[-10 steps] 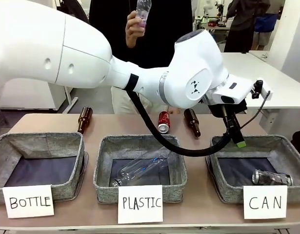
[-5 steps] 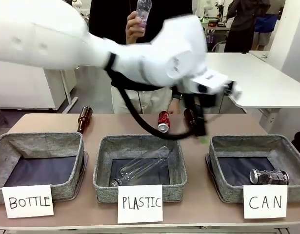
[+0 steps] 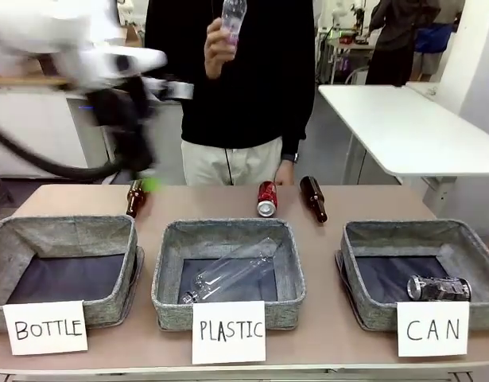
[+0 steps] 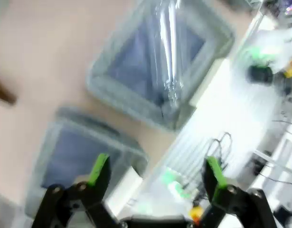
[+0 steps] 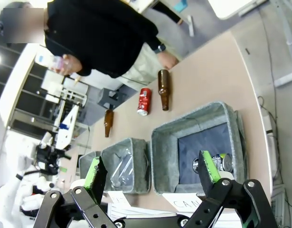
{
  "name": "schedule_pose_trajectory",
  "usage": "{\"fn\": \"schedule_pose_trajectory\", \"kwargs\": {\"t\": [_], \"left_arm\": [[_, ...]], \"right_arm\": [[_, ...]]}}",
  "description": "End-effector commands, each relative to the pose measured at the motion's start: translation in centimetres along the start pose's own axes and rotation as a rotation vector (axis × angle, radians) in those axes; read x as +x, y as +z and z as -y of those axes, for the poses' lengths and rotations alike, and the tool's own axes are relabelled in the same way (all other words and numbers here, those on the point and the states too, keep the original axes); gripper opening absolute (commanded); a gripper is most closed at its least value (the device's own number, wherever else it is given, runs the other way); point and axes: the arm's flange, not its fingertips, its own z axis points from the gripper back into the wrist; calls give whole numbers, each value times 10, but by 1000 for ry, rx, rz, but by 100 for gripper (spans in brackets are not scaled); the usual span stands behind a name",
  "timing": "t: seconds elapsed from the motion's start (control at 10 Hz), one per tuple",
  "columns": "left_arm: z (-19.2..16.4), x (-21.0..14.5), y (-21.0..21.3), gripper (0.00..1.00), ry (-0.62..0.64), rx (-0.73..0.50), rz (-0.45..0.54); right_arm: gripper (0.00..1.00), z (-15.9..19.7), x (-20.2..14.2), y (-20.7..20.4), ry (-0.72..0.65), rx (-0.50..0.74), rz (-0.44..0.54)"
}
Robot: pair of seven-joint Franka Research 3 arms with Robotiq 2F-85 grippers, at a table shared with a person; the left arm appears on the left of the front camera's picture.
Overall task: Sort the can waste into the basket.
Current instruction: Pick up the can waste from the table and place it in the right Fabric basket.
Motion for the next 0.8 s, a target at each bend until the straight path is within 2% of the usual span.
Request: {"fn": "schedule_pose_trajectory", "kwargs": {"t": [0.0,0.1,0.2,0.3,0.7], "left_arm": [[-82,-134,-4,100,351,-210,249],[-121,-194,-2,100,440,-326,385],[-158,-243,-3,100,465,-453,517],[-76,-136,-3,100,258,-194,138],[-76,-136,-3,100,258,-194,138]], "right_arm": [[100,-3,1,0,-17,-4,5],[100,-3,1,0,-17,-4,5],[100,-3,1,0,-17,-4,5],[100,-3,1,0,-17,-4,5],[100,-3,1,0,-17,-4,5]]}}
